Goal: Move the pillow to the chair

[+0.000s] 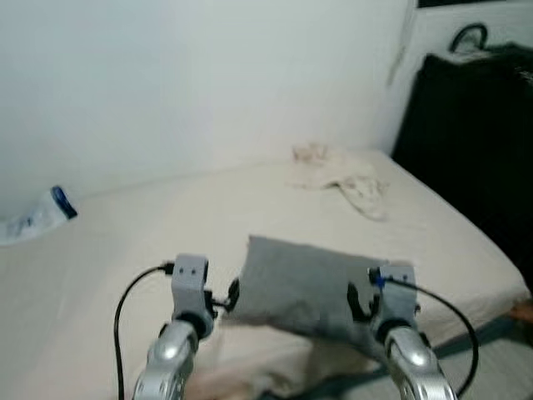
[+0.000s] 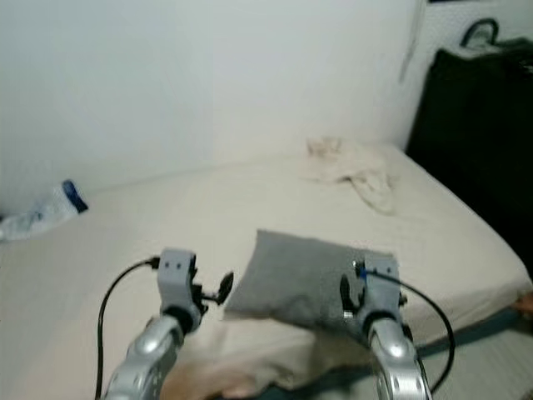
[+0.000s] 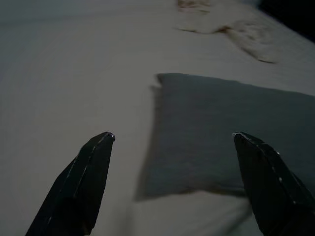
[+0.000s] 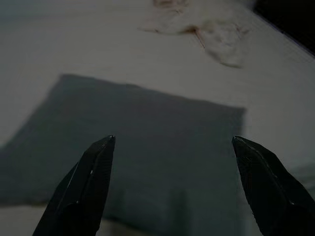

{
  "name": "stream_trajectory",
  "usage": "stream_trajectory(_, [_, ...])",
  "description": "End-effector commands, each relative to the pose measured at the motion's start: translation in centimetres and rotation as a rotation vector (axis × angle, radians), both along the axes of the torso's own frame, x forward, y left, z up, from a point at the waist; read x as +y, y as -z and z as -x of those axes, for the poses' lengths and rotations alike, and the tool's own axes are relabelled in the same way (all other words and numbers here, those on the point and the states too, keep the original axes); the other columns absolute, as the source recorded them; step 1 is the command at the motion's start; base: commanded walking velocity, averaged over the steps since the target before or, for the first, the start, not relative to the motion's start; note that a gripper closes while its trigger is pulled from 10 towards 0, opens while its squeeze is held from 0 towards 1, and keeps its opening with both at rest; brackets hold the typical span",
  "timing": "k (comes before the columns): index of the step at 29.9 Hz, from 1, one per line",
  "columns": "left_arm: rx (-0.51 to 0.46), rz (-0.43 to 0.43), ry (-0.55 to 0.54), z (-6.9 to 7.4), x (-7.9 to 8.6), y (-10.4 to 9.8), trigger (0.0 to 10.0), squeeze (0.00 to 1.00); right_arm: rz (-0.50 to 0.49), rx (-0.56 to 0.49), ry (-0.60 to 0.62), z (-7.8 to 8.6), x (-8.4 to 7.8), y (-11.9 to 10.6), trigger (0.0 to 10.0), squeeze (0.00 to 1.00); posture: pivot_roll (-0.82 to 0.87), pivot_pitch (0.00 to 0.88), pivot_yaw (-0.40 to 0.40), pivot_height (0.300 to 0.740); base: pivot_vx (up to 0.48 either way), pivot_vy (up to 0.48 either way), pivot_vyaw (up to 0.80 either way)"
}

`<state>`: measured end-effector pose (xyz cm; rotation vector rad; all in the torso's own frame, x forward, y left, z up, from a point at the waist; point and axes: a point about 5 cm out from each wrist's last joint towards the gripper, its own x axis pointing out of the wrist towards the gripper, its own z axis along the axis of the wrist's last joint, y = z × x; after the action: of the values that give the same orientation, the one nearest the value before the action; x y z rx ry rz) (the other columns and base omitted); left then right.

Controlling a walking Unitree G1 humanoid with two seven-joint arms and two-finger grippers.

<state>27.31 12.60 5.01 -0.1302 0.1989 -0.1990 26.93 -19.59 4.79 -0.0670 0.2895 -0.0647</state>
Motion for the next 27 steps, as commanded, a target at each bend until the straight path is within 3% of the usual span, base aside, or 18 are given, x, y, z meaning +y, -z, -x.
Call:
stream_trajectory(1, [0.032, -0.021, -0.01, 0.3, 0.4, 0.6, 10.0, 0.0, 0.007, 0.023, -0.012, 0.3, 0.3, 0.5, 10.0, 0.0, -0.13, 0.016, 0.053, 0.74, 0.0, 0.0, 0.0])
stream_trajectory(27, [0.02, 0.006, 0.083, 0.6, -1.0, 0.3, 10.0, 0.0, 0.016, 0.027, 0.014, 0.3, -0.5, 0.6, 10.0, 0.0, -0.14, 0.018, 0.059, 0.74, 0.0, -0.029, 0.0])
